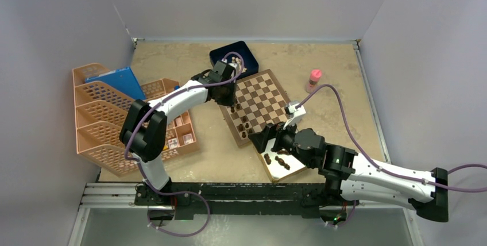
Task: Set up the chess pieces on the board
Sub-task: Place the chess piece on the chessboard.
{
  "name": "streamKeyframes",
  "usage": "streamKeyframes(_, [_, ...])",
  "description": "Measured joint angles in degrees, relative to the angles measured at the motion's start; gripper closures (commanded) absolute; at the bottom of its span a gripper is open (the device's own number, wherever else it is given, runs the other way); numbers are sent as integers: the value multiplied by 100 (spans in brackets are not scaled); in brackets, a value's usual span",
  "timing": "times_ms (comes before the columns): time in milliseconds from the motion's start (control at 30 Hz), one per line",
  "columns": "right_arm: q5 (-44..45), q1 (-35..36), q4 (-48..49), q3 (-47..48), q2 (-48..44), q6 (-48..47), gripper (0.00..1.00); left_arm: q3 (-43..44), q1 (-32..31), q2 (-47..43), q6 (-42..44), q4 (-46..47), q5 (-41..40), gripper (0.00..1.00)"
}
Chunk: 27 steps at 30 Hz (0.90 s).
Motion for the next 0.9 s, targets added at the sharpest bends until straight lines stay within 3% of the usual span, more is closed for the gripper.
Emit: streamKeyframes(900, [0, 0, -9, -2, -50, 20, 1, 173, -42, 70, 11, -140, -101, 83])
